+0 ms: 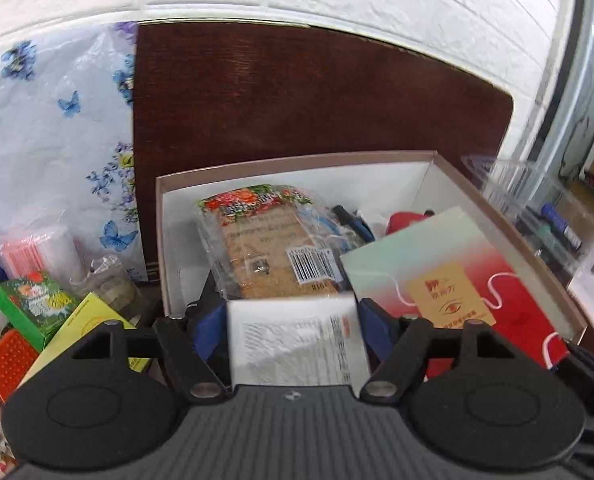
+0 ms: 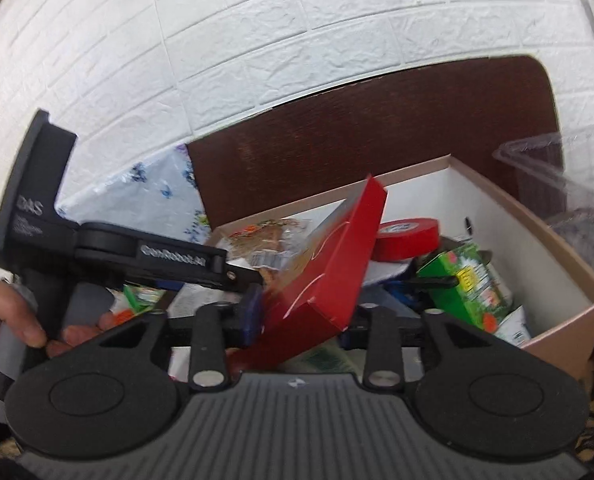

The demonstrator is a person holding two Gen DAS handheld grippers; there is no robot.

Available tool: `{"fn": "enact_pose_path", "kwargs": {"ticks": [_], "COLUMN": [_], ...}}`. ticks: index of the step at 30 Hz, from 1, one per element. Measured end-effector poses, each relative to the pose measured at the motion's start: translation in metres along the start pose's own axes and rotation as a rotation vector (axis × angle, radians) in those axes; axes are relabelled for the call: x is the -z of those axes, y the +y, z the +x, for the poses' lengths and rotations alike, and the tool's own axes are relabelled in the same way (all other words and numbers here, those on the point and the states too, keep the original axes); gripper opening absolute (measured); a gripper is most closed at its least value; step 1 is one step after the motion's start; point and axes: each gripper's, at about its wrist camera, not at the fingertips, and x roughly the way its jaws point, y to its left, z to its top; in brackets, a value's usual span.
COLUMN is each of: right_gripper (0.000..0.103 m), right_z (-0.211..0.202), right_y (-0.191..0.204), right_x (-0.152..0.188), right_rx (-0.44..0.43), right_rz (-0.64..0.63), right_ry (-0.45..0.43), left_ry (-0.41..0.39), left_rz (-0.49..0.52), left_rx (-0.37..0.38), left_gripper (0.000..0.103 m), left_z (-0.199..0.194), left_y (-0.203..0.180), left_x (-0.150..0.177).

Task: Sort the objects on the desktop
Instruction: 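Lower both boxes into the cardboard box and open both grippers, then move both grippers back over the cluttered table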

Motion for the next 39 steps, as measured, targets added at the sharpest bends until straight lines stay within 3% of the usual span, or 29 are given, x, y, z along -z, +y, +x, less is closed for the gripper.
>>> {"fn": "enact_pose_path", "kwargs": {"ticks": [2,4,5,8,10,14,17,22,26,29,31,35,37,39], "right_gripper": [0.060,0.086,0.087,0.087,0.084,0.072,0.064,0.064,0.064,0.069,0.086,0.088,0.095,0.096], "right_z": [-0.004,-0.010,-0.014,-0.031,-0.040,-0.032,-0.010,0.009,0.012,-0.001,-0.014,-0.036,-0.045,-0.052], "right_y": [0.004,0.009,0.012,0.018,0.020,0.030,0.039,0.048,0.048,0.052,0.059,0.079,0.090,0.100], "right_x": [0.000,0.000,0.000,-0.002,-0.005,-0.004,0.000,0.006,0.009,0.008,0.008,0.009,0.016,0.024], "right_rx": [0.064,0.133,0.166,0.215,0.192,0.120,0.148,0.137,0.134,0.116,0.137,0.133,0.114,0.098], "right_rz": [-0.050,-0.108,-0.138,-0.181,-0.174,-0.226,-0.300,-0.397,-0.393,-0.377,-0.378,-0.383,-0.386,-0.381], "right_ry": [-0.015,-0.049,-0.072,-0.122,-0.123,-0.016,0.096,0.124,0.114,0.074,0.019,-0.007,-0.002,0.019], "left_ry": [-0.010,-0.036,-0.048,-0.070,-0.073,-0.046,-0.056,-0.075,-0.058,-0.063,-0.108,-0.186,-0.198,-0.193], "left_rz": [-0.034,-0.051,-0.054,-0.037,-0.018,0.031,0.072,0.080,0.062,-0.009,-0.037,-0.023,-0.003,0.015], "left_rx": [0.022,0.042,0.049,0.085,0.128,0.178,0.142,0.074,0.036,0.082,0.106,0.113,0.110,0.090], "left_gripper": [0.088,0.089,0.089,0.089,0.090,0.090,0.090,0.096,0.096,0.097,0.099,0.101,0.101,0.101], "left_z": [-0.006,-0.015,-0.020,-0.035,-0.042,-0.042,-0.037,-0.023,-0.021,-0.038,-0.058,-0.100,-0.115,-0.127], "left_y": [0.005,0.008,0.009,0.006,0.001,-0.013,-0.018,-0.017,-0.007,0.003,0.005,0.005,0.004,0.005], "left_x": [-0.001,0.000,0.001,0.008,0.018,0.034,0.041,0.039,0.038,0.039,0.043,0.063,0.078,0.094]}}
